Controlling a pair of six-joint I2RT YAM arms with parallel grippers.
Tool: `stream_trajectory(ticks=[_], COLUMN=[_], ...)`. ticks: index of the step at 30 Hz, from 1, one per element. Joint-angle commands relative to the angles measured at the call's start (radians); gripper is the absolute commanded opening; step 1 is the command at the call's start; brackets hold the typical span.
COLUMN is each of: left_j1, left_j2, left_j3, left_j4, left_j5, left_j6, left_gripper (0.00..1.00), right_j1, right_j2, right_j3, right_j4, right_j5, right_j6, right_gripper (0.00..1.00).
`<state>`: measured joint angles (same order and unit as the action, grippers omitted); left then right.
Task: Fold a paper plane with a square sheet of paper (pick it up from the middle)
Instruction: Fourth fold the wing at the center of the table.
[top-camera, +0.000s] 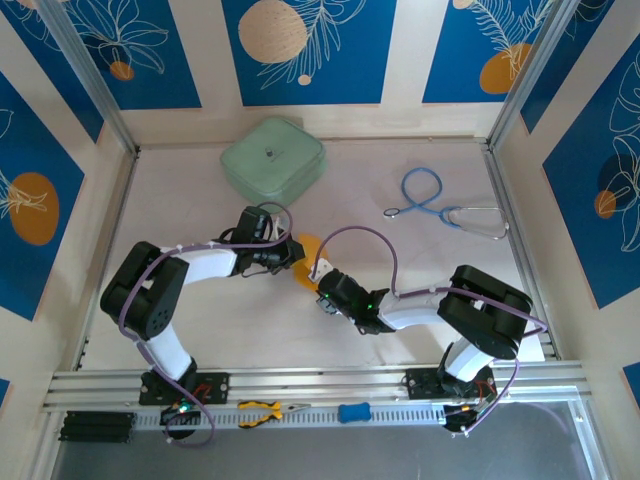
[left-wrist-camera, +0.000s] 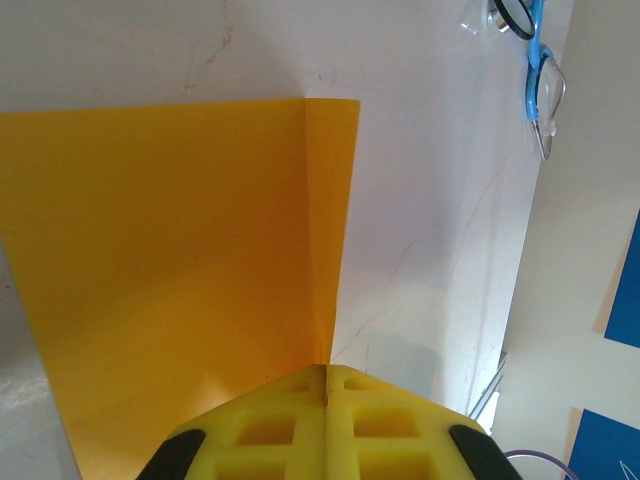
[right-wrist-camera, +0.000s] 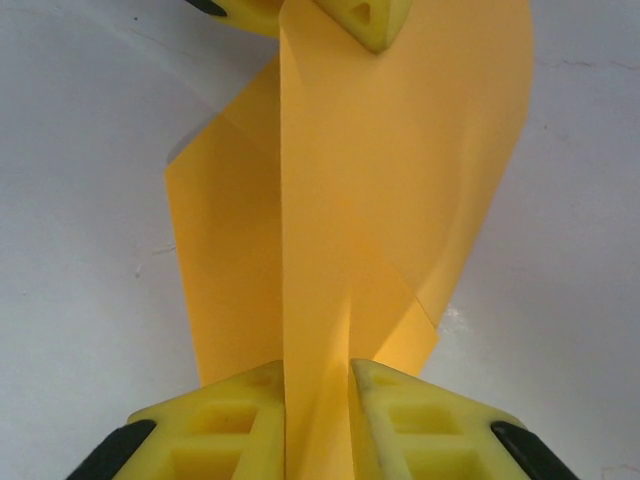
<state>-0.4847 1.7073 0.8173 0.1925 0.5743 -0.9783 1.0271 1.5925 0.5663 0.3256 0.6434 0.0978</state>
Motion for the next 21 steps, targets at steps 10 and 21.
stream_trajectory(ticks=[10,21], left_j1=[0.000,0.000], left_j2=[-0.013,-0.065], left_j3=[0.030,0.025], left_j4=[-0.035,-0.102], left_j5=[-0.008,-0.068], left_j6=[0.018,0.041], left_gripper=[0.09,0.46], right_j1=[-0.014,-0.025], right_j2=[-0.028,0.017], right_j3=[-0.020,0.006], right_j4=[0.021,0.016], right_j5=[-0.038,-0.081], right_j6=[0.051,0.111], right_gripper=[0.14,0.14])
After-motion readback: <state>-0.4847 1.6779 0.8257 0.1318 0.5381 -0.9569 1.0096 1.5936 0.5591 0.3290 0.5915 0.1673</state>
